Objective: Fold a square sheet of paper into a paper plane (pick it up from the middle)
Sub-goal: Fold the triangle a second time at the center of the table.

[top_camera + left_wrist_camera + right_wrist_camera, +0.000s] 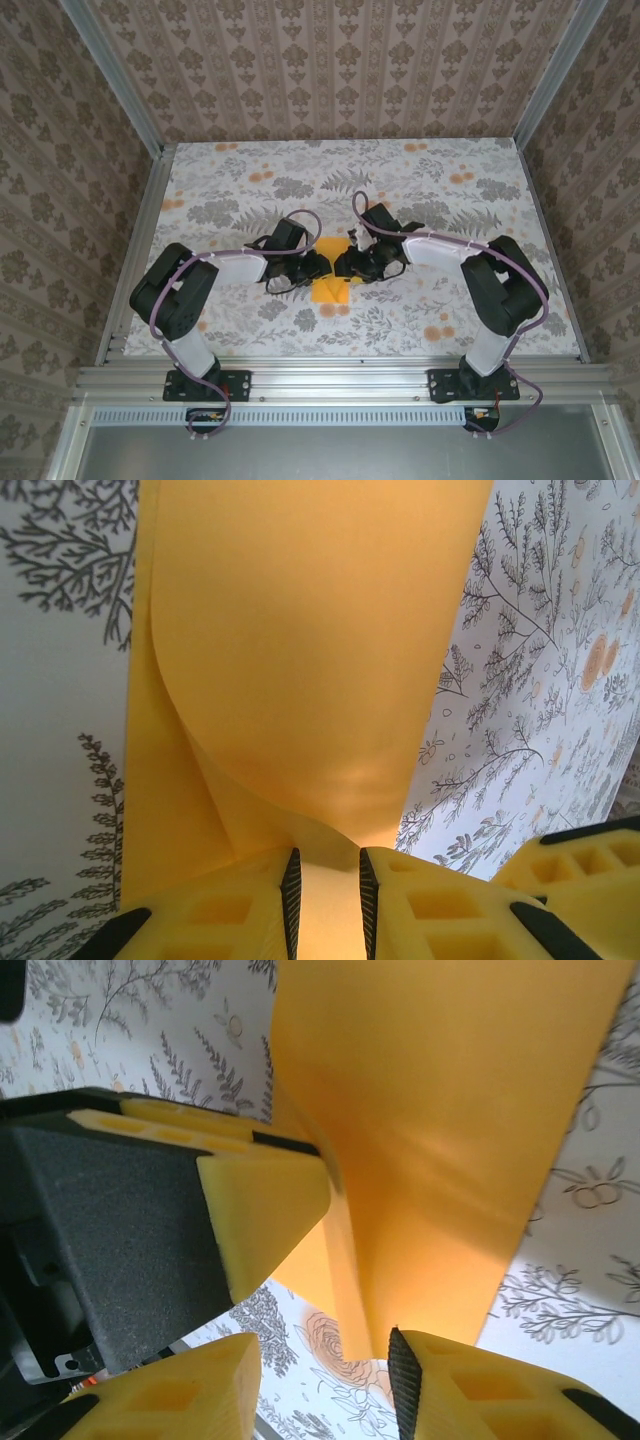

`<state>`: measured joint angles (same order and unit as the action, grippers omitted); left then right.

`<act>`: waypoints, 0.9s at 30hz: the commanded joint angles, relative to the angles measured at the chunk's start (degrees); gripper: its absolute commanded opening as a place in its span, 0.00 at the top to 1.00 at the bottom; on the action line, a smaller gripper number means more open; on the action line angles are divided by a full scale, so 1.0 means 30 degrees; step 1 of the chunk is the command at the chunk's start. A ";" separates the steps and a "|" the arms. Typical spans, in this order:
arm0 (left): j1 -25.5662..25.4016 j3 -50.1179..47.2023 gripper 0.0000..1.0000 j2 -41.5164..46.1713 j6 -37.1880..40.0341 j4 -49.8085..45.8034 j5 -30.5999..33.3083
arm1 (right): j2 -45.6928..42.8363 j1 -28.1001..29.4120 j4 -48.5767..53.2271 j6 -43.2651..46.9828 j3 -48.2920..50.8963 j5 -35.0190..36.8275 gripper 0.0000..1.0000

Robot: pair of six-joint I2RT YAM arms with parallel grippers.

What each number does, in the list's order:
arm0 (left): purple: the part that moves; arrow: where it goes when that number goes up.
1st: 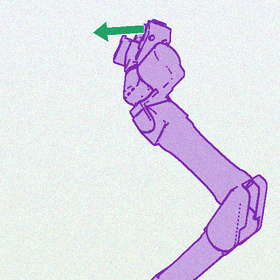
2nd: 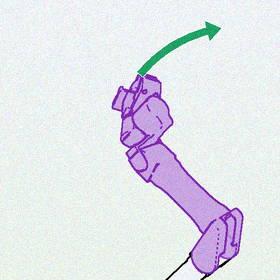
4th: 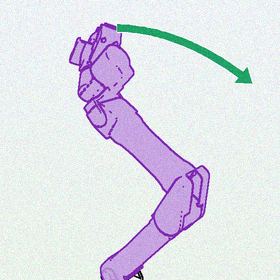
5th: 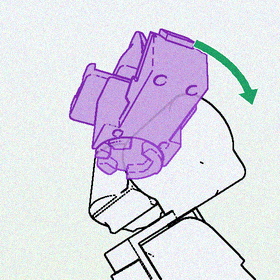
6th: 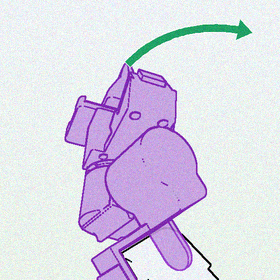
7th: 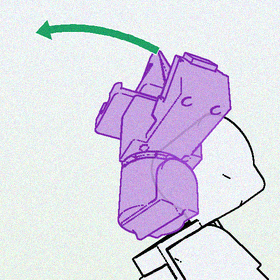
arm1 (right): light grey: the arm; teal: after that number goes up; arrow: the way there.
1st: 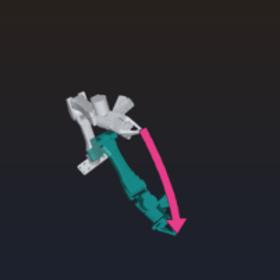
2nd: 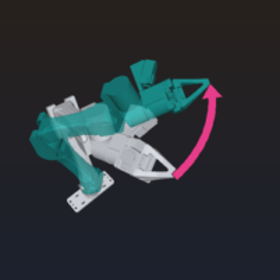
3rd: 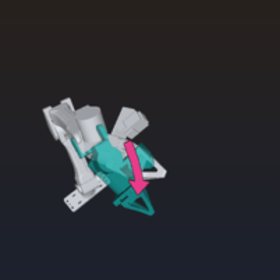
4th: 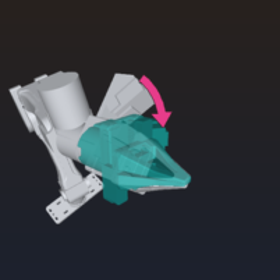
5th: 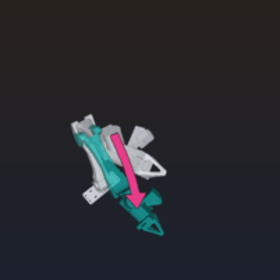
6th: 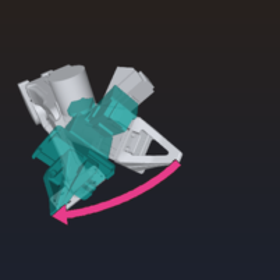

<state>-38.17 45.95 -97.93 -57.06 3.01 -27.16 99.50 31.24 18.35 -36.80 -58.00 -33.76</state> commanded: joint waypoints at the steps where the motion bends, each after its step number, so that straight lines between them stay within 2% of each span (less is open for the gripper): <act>1: -0.0020 0.0337 0.74 -0.0081 -0.0262 -0.0223 0.0073 | 0.0674 0.0073 0.0273 0.0282 -0.0251 -0.0430 0.63; 8: -0.0035 0.0384 0.74 -0.0023 -0.0231 -0.0234 0.0058 | 0.1218 0.0102 0.0243 0.0328 -0.0498 -0.0289 0.69; 13: -0.0038 0.0330 0.73 0.0134 -0.0229 -0.0192 -0.0017 | 0.1416 0.0103 -0.0268 0.0219 -0.0597 -0.0114 0.84; 15: -0.0021 0.0191 0.70 0.0394 -0.0200 -0.0186 -0.0030 | 0.1432 0.0106 -0.0212 0.0233 -0.0641 0.0275 0.90; 17: -0.0020 -0.0063 0.61 0.0896 -0.0196 -0.0134 -0.0070 | 0.1459 0.0103 -0.0031 0.0464 -0.0713 0.0763 0.93; 19: -0.0020 -0.0386 0.52 0.1368 -0.0172 -0.0102 -0.0204 | 0.1516 0.0103 0.0280 0.0807 -0.0827 0.1161 0.94; 21: -0.0030 -0.0836 0.48 0.1860 -0.0242 -0.0069 -0.0239 | 0.1605 0.0103 0.0514 0.1125 -0.0946 0.1373 0.95; 24: -0.0076 -0.1620 0.47 0.2398 -0.0411 0.0043 -0.0148 | 0.1763 0.0103 0.0783 0.1528 -0.1109 0.1586 0.95; 27: -0.0104 -0.2232 0.51 0.2502 -0.0564 0.0151 -0.0117 | 0.1955 0.0103 0.1046 0.1812 -0.1335 0.1778 0.96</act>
<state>-38.20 41.21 -91.42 -58.02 3.38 -27.20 103.96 31.42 18.98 -33.41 -60.31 -30.26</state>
